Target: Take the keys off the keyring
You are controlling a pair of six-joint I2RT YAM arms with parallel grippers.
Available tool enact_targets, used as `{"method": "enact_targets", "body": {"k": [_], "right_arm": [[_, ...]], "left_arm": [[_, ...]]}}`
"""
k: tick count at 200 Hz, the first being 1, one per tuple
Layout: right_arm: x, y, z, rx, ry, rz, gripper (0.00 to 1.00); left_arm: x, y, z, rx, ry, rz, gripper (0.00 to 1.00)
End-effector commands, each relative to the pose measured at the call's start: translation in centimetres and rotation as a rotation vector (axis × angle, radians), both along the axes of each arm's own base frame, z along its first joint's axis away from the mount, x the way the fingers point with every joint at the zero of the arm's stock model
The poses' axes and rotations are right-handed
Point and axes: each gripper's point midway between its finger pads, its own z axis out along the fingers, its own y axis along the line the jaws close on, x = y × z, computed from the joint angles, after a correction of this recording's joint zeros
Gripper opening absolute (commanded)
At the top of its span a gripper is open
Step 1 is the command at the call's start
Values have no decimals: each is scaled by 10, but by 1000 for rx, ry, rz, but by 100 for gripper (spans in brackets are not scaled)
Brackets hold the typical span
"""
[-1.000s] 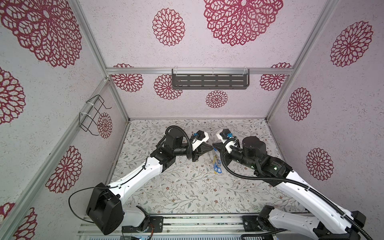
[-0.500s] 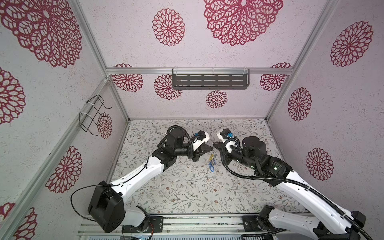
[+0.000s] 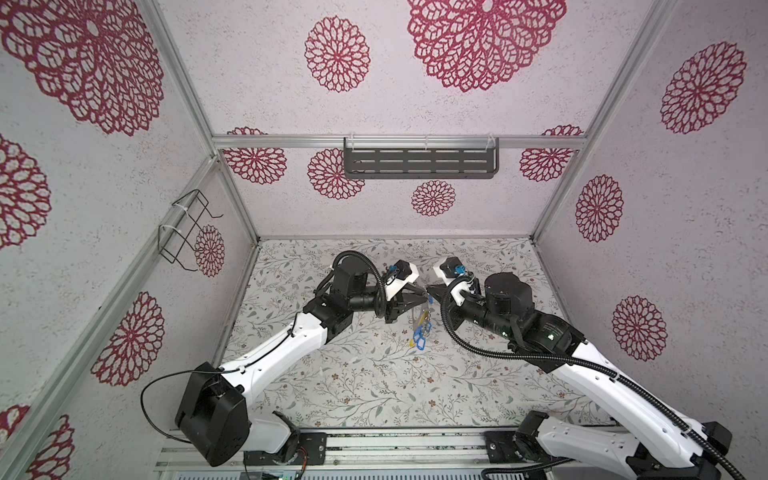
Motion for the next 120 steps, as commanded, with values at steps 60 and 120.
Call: {"method": "enact_targets", "body": {"k": [60, 120], "right_arm": [[-1, 0, 26, 64, -52, 6, 0], [-1, 2, 25, 66, -50, 13, 0]], "left_arm": [[-9, -1, 32, -70, -60, -35, 19], [-10, -5, 35, -91, -47, -58, 15]]}}
